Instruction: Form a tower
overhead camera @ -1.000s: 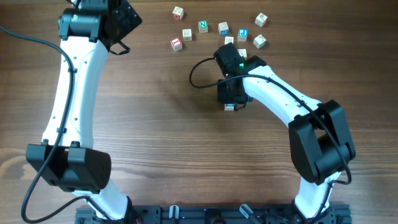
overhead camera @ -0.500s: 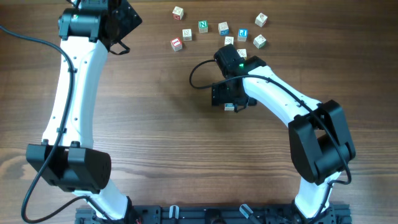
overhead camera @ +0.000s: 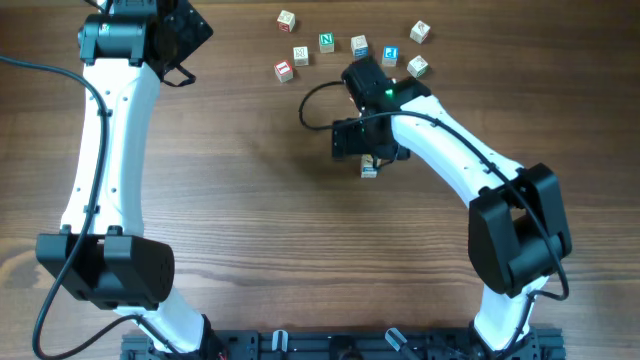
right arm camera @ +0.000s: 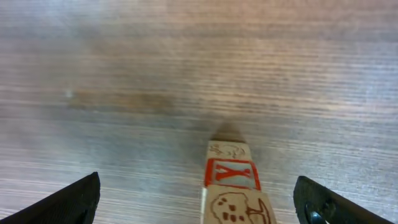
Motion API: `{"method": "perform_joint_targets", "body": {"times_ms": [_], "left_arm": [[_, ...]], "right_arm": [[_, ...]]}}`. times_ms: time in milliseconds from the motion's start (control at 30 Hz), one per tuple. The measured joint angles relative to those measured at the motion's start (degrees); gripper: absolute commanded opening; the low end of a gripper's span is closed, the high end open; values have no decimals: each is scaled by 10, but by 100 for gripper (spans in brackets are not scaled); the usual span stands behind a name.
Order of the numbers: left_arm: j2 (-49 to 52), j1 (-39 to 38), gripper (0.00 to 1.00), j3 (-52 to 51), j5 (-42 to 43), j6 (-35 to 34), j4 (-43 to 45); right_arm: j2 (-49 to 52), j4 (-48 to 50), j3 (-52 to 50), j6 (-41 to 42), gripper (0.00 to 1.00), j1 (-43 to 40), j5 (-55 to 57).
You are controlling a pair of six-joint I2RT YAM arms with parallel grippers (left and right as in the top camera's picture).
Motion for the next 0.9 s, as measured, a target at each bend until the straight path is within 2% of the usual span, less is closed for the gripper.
{"method": "perform_joint_targets", "body": {"times_ms": [367, 533, 633, 900], "left_arm": [[0, 0, 100, 0, 0, 0, 0], [0, 0, 100, 0, 0, 0, 0], [0, 0, 100, 0, 0, 0, 0], [0, 0, 100, 0, 0, 0, 0]], "right_arm": [[-114, 0, 2, 21, 100, 0, 3], [-215, 0, 2, 22, 100, 0, 25], [-231, -3, 3, 27, 99, 0, 40], [-230, -72, 3, 122, 100, -47, 57]]}}
